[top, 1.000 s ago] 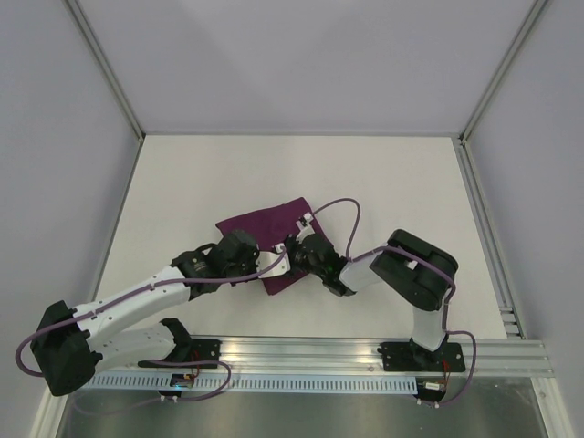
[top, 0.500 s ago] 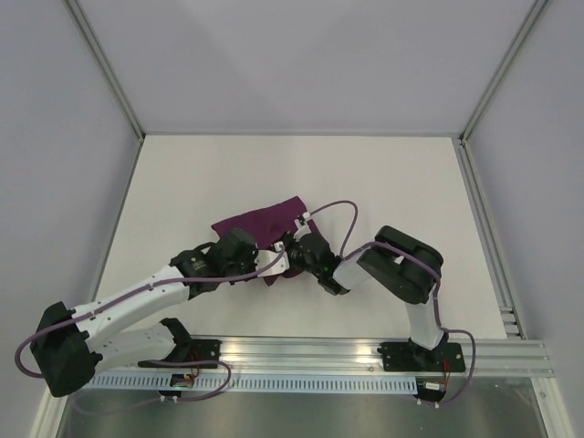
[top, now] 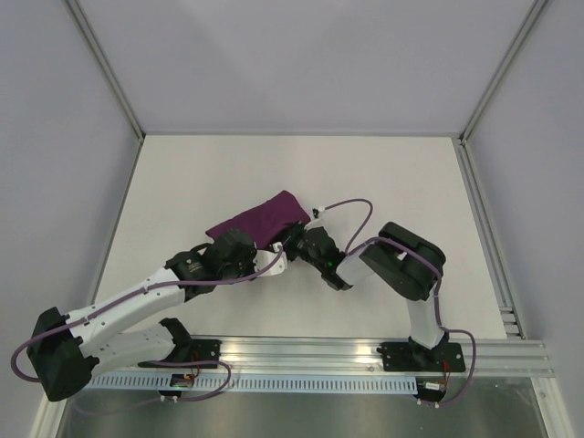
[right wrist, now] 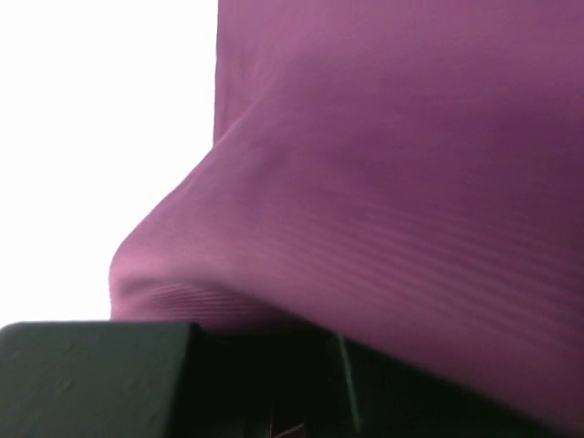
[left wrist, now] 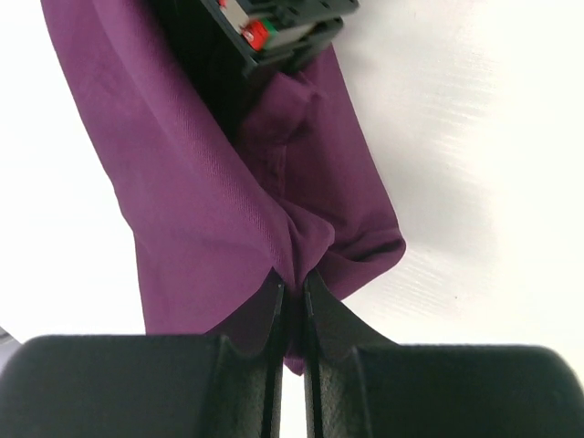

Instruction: Prepare the surgical pack

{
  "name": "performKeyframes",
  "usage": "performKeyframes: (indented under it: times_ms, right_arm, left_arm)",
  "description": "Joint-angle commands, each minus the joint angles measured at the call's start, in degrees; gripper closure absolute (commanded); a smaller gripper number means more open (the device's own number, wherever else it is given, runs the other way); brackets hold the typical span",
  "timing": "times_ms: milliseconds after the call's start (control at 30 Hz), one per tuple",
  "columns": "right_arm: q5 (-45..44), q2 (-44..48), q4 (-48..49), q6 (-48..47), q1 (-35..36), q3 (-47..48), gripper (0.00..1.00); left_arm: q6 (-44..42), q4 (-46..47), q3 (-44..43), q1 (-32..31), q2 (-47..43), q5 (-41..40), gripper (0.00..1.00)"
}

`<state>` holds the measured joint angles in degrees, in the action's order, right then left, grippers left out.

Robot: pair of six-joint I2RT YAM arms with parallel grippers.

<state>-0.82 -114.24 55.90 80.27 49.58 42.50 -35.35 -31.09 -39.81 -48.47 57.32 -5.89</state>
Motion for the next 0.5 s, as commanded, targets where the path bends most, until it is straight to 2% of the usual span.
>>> performKeyframes:
  times_ms: [0, 467]
  right_arm:
    - [-11.57, -1.43, -1.14, -0.29, -3.35, 2.06, 0.86]
    - [-11.31, -1.78, -4.92, -2.48, -10.29, 2.41, 0.82]
  left_arm:
    - [-1.21, -1.34, -1.85, -1.01, -1.95, 3.61, 1.0]
    - [-2.7, -2.13, 1.93, -1.01, -2.74, 3.52, 1.0]
